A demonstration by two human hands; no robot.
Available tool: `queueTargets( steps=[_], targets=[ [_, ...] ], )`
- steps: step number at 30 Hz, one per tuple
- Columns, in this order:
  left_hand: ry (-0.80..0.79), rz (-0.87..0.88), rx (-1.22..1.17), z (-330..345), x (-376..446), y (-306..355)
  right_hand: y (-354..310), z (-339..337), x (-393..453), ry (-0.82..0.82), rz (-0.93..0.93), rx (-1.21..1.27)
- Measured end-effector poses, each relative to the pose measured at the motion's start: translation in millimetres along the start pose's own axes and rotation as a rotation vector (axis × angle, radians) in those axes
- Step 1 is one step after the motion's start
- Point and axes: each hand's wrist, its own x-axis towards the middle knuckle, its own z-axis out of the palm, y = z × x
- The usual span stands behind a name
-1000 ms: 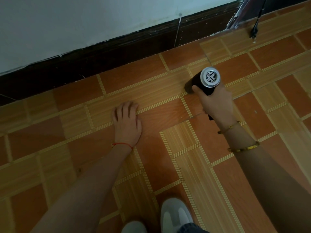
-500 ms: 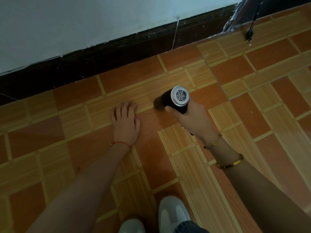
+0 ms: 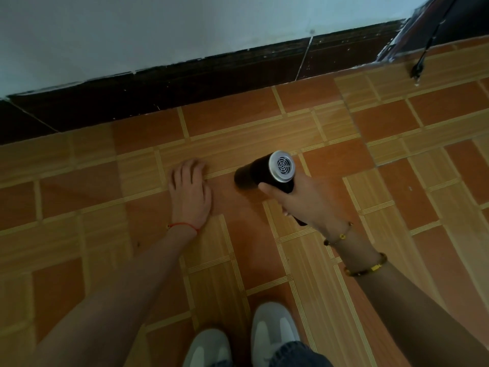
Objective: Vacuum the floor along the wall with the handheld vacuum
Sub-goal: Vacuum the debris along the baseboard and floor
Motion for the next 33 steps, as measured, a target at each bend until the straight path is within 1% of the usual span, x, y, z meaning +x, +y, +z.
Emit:
queueTargets(
  steps=[3, 8, 11, 13, 19, 21, 24, 29, 31, 33],
  targets=[
    [0.035, -0.043, -0.01, -9, -5, -15, -10, 9, 9, -0.002, -0.042, -0.013],
    [0.049, -0.151, 0.026, -24, -20, -36, -21, 22, 33, 0.143, -0.079, -0.031],
    [0.055, -0.221, 0.054, -33, -31, -47, -30, 34, 44, 0.151, -0.138, -0.09],
    [0.052, -0.239, 0.084, -39, -38, -53, -39, 45, 44, 0.096, -0.186, -0.106],
    [0.036, -0.274, 0.129, -49, -58, -73, -58, 86, 31, -0.192, -0.304, -0.22],
    [0.03, -0.292, 0.136, -51, -62, -77, -62, 92, 30, -0.228, -0.321, -0.26],
    [0.018, -0.292, 0.138, -56, -68, -79, -66, 94, 38, -0.161, -0.318, -0.256],
    [0.013, -0.31, 0.102, -59, -73, -85, -66, 84, 59, 0.074, -0.293, -0.281],
    [0.016, -0.319, 0.101, -59, -76, -87, -68, 81, 64, 0.107, -0.269, -0.283],
    [0.021, -0.32, 0.107, -59, -78, -89, -69, 84, 63, 0.104, -0.267, -0.277]
  ],
)
